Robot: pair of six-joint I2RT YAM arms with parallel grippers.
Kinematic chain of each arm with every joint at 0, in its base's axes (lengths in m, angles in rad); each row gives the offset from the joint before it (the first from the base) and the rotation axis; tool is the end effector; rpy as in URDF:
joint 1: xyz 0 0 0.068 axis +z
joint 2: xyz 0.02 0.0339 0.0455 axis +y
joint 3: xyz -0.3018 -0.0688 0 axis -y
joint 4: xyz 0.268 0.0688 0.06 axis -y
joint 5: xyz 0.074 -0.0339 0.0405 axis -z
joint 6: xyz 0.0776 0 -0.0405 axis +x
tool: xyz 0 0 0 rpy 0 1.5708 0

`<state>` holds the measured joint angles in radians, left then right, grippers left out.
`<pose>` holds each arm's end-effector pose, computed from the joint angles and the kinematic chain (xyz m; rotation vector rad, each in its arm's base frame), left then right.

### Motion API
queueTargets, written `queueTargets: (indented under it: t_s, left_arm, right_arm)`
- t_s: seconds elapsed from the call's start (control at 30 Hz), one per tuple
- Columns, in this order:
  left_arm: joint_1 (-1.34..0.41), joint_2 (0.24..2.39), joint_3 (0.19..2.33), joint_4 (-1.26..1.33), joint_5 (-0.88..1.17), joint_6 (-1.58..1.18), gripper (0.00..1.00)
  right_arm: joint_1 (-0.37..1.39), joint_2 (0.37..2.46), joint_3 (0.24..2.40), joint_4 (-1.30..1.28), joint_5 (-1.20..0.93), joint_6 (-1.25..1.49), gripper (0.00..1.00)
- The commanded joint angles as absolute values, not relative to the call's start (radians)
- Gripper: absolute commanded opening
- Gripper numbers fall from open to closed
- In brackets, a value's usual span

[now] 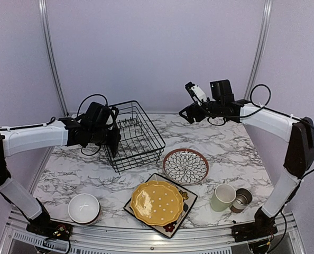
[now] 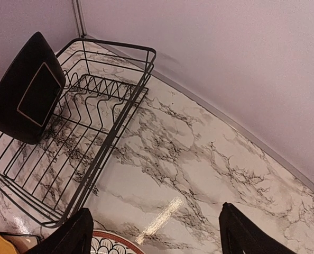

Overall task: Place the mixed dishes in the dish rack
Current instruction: Move the plate to the dish rack.

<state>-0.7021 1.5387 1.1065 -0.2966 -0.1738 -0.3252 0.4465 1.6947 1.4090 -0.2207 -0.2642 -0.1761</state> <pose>0.3072 -0.2423 0.2572 0.3438 2.2831 -0.3325 0.4076 0.2176 0.3228 -0.7924 1.9312 0.4392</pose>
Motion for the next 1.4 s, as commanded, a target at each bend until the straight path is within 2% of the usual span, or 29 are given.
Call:
queueTargets:
  t_s: [0.0,0.2,0.47,0.87,1.13,1.37]
  left_arm:
    - [-0.703,1.574,1.171,-0.311,-0.227,-0.329,0.11]
    - [-0.690,1.627,1.240,-0.359,-0.238,-0.331,0.00]
    - [-0.672,1.613,1.287,-0.405,-0.289,-0.296,0.00]
    - [-0.617,1.599,1.260,-0.288,-0.354,-0.139,0.00]
    - [-0.617,1.530,1.218,-0.125,-0.209,-0.059,0.00]
    - [-0.556,1.498,1.202,-0.124,-0.218,0.048,0.00]
  right_arm:
    - [0.436,1.690,1.413,-0.194,-0.298,-0.159,0.80]
    - [0.436,1.691,1.406,-0.193,-0.290,-0.161,0.80]
    - [0.436,1.687,1.390,-0.187,-0.284,-0.163,0.80]
    - [0.436,1.697,1.387,-0.179,-0.299,-0.159,0.80]
    - [0.436,1.701,1.381,-0.175,-0.303,-0.158,0.80]
    - [0.437,1.703,1.378,-0.175,-0.319,-0.153,0.80]
